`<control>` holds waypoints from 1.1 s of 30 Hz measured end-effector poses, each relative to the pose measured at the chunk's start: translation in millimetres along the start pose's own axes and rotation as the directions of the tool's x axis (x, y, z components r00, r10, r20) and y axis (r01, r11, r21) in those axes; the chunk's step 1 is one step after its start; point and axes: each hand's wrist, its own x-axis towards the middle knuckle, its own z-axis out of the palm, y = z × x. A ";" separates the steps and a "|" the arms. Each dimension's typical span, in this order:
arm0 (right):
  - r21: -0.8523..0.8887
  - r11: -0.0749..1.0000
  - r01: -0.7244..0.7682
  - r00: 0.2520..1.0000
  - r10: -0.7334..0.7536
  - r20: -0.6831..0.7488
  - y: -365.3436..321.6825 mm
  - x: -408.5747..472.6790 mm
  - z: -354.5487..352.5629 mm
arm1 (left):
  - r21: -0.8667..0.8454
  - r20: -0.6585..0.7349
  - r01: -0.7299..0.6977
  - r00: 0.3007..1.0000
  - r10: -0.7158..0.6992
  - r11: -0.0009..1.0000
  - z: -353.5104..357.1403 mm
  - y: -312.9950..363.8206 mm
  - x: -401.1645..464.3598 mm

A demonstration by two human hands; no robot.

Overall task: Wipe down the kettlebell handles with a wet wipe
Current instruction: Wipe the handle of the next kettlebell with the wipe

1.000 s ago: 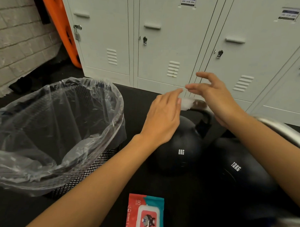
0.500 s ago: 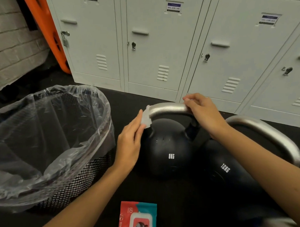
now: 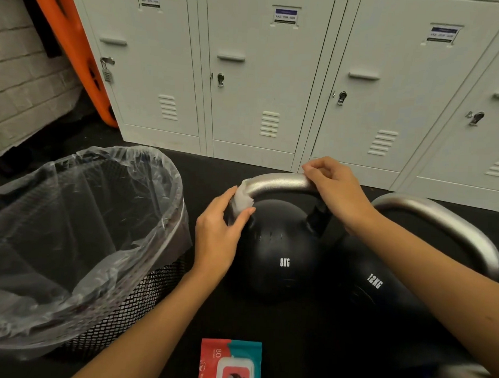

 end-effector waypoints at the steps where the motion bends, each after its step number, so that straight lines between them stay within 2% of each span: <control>1: 0.037 0.999 0.002 0.999 -0.001 -0.041 -0.8 -2.4 1.3 | 0.009 -0.011 -0.023 1.000 0.023 1.000 -0.2 2.4 3.1; 4: 0.087 0.991 0.101 0.975 -0.081 -0.208 -8.7 -18.8 2.7 | 0.102 -0.024 -0.136 0.990 0.139 0.985 0.0 11.1 11.7; 5: 0.107 0.985 0.136 0.968 -0.108 -0.228 -12.8 -25.5 3.4 | 0.151 -0.024 -0.177 0.983 0.183 0.973 1.4 15.0 15.0; 7: 0.149 0.977 0.150 0.977 -0.123 -0.173 -21.5 -37.4 6.9 | 0.239 -0.015 -0.254 0.964 0.265 0.937 5.9 22.9 22.0; 11: 0.201 0.979 -0.038 0.998 0.025 0.063 -25.3 -51.5 25.1 | 0.356 0.039 -0.346 0.934 0.356 0.868 16.4 33.4 31.2; 14: 0.251 0.951 -0.180 0.982 0.162 0.092 -24.4 -55.2 32.2 | 0.393 0.035 -0.339 0.934 0.355 0.855 15.5 33.0 26.9; 18: 0.366 0.885 -0.287 0.958 0.254 0.136 -35.0 -62.5 33.6 | 0.332 0.060 -0.360 0.931 0.361 0.872 5.8 21.0 13.8; 20: 0.474 0.808 -0.351 0.936 0.292 0.195 -39.0 -64.5 35.5 | 0.315 0.062 -0.388 0.919 0.390 0.866 1.5 15.1 8.5; 24: 0.732 0.495 -0.467 0.878 0.360 0.316 -43.0 -62.1 40.3 | 0.361 0.080 -0.462 0.881 0.466 0.810 -2.0 8.7 -2.7; 27: 0.785 0.403 -0.470 0.870 0.362 0.335 -45.4 -58.7 43.1 | 0.380 0.094 -0.485 0.867 0.489 0.787 -4.7 3.8 -11.9; 29: 0.775 0.428 -0.465 0.877 0.344 0.336 -45.3 -58.6 47.8 | 0.353 0.077 -0.454 0.885 0.459 0.818 -7.9 -0.4 -18.0; 33: 0.713 0.553 -0.432 0.902 0.286 0.324 -40.2 -58.2 60.8 | 0.199 0.029 -0.268 0.963 0.268 0.943 -14.3 -4.6 -25.2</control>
